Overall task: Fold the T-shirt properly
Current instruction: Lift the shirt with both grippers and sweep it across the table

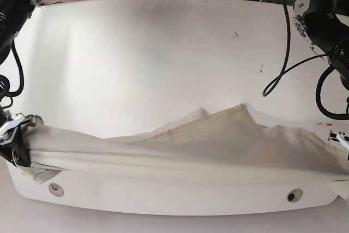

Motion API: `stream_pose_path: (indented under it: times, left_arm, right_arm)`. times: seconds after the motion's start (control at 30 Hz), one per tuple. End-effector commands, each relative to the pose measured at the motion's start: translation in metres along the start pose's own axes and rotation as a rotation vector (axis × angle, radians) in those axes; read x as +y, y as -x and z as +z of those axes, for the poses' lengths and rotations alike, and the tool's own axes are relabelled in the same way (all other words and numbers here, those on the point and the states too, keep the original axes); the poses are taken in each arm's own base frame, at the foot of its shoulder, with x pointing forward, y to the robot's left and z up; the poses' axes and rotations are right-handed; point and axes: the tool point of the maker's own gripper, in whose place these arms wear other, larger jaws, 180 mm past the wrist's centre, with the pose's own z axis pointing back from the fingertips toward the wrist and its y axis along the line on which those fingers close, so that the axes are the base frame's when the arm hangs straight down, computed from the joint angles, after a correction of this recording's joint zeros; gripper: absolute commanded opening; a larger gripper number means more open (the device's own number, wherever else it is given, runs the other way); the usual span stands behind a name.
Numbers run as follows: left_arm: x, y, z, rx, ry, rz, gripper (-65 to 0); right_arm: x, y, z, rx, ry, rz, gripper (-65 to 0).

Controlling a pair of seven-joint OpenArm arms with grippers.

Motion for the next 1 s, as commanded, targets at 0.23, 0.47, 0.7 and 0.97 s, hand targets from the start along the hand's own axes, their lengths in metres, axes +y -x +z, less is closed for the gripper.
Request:
stream_pose_path:
  times: [0.23,0.47,0.7,0.97]
  left_arm:
    - [-0.006,0.006,-0.02,0.001,0.032,0.073,-65.0]
    - [-0.055,0.024,-0.058,-0.045,0.188,0.133,-65.0]
    - [-0.082,0.03,-0.081,-0.089,0.276,0.183,-65.0]
    - [-0.108,0.047,-0.106,-0.121,0.36,0.283,-65.0]
  right_arm:
    - [-0.018,-0.014,-0.032,-0.032,-0.018,-0.083,-65.0]
    - [-0.026,0.014,-0.077,0.036,-0.042,-0.213,-65.0]
    - [-0.012,0.036,-0.114,0.059,-0.037,-0.21,-65.0]
    - [0.004,0.053,-0.143,0.077,-0.036,-0.2,-65.0]
